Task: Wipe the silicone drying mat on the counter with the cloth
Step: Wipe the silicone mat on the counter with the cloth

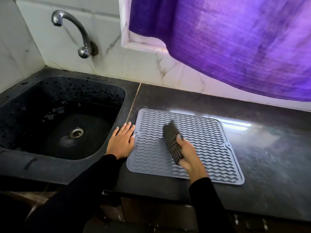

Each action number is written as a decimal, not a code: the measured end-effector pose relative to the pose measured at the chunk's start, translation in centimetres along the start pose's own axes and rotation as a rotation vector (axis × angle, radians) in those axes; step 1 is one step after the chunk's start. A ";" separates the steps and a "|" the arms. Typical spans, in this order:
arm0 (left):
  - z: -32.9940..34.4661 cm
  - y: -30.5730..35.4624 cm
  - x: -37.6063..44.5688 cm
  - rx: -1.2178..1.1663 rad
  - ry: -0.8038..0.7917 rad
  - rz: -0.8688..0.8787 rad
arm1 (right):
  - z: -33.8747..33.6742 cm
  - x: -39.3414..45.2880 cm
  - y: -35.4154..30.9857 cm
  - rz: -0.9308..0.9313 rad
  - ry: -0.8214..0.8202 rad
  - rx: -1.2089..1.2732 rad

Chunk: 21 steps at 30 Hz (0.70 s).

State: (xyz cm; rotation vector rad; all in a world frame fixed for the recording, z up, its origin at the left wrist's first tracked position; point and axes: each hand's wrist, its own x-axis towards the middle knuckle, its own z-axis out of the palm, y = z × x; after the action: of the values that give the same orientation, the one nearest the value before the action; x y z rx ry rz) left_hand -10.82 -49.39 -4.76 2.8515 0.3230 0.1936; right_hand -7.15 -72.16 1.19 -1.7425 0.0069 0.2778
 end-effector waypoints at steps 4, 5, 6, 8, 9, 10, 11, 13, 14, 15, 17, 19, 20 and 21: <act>-0.1 0.1 -0.1 -0.010 0.005 -0.003 | -4.0 0.5 -1.7 -0.132 0.333 -0.004; -0.1 0.0 -0.1 -0.013 0.002 -0.003 | -3.9 -0.2 -1.8 -0.214 0.365 -0.149; -0.1 0.0 0.0 -0.011 -0.002 -0.003 | -3.4 -0.7 -1.3 -0.270 0.364 -0.291; 0.1 -0.1 0.0 0.002 -0.006 0.001 | -1.2 -1.6 0.8 -0.269 0.257 -0.511; 0.2 -0.2 0.1 0.004 0.002 0.004 | 0.0 -2.1 2.1 -0.271 0.190 -0.656; 0.3 -0.3 0.2 0.005 0.009 0.008 | 1.1 -2.5 3.3 -0.284 0.153 -0.780; 0.4 -0.4 0.2 0.006 0.011 0.012 | 1.6 -2.5 4.3 -0.316 0.150 -0.872; 0.6 -0.4 0.3 0.013 0.015 0.017 | 1.6 -2.0 5.0 -0.318 0.176 -0.847; 0.6 -0.4 0.3 0.010 0.014 0.019 | 1.3 -1.6 5.1 -0.321 0.182 -0.824; 0.6 -0.4 0.4 0.006 0.010 0.022 | 1.0 -1.4 5.0 -0.335 0.177 -0.819; 0.5 -0.4 0.4 0.003 -0.001 0.019 | 0.7 -1.2 4.7 -0.346 0.125 -0.825; 0.5 -0.4 0.3 0.003 -0.012 0.019 | 0.2 -1.2 4.6 -0.343 0.084 -0.761; 0.4 -0.4 0.3 0.007 -0.021 0.015 | -0.1 -1.1 4.5 -0.340 0.069 -0.705; 0.3 -0.4 0.3 0.011 -0.030 0.013 | -0.7 -0.9 4.2 -0.326 0.069 -0.635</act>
State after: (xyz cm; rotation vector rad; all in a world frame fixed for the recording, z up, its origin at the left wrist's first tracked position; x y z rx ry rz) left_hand -10.56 -49.03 -5.11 2.8648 0.3001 0.1522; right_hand -8.60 -73.77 -2.61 -2.3425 -0.3454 -0.0308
